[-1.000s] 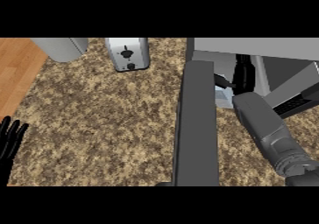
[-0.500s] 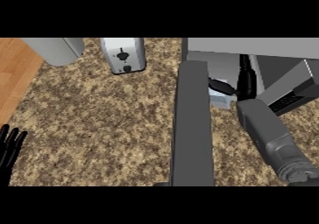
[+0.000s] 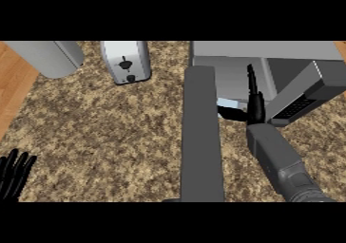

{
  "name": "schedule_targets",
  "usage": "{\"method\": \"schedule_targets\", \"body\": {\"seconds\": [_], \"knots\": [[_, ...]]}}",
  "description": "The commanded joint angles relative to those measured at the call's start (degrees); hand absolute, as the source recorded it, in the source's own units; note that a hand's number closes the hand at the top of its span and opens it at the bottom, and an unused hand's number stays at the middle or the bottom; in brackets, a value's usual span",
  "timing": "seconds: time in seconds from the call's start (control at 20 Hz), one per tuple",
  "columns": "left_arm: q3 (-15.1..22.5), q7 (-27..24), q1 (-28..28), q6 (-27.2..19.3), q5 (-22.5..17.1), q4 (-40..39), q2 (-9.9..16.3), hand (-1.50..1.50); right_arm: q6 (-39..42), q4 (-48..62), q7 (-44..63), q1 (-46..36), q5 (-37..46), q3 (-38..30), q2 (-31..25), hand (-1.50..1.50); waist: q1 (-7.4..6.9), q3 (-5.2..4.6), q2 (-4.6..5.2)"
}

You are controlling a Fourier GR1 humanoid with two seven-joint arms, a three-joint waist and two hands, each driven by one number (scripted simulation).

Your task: Pick up the milk, place it into the microwave and close the microwave

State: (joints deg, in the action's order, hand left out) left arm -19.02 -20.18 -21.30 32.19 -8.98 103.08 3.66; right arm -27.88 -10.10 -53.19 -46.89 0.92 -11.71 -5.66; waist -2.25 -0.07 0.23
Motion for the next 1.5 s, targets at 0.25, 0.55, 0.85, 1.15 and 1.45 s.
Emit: {"method": "schedule_targets", "body": {"seconds": [0.25, 0.55, 0.85, 1.15, 1.45], "knots": [[8.1, 2.7, -2.2, 4.6, 0.7, 4.4, -2.5, -1.5, 16.2, -3.0, -6.5, 8.8, -1.8, 0.6, 3.8, -1.5, 1.71, 0.15, -0.18], [8.9, 3.7, 2.5, 5.3, 0.9, -0.6, -1.3, -1.5, 21.4, -13.4, -5.2, 17.0, -2.2, 4.5, 5.6, -1.5, 3.42, -0.01, -0.72], [15.6, 2.1, 0.4, 5.9, 8.8, 2.6, -3.2, -1.5, 23.2, -27.5, -2.4, 29.8, -2.2, 8.7, 4.5, -1.5, 3.83, -0.05, -0.89], [17.8, 4.7, 7.2, 2.9, 13.0, -0.7, -3.2, 1.5, 31.7, -42.8, -2.6, 44.5, -7.2, 9.5, 1.6, -1.5, 3.76, -0.02, -0.62], [22.8, 4.7, 16.0, -2.4, 19.4, -8.2, -3.6, 1.5, 32.0, -60.4, 4.4, 54.8, -10.3, 11.4, 1.7, -1.5, 3.21, 0.01, -0.35]]}}
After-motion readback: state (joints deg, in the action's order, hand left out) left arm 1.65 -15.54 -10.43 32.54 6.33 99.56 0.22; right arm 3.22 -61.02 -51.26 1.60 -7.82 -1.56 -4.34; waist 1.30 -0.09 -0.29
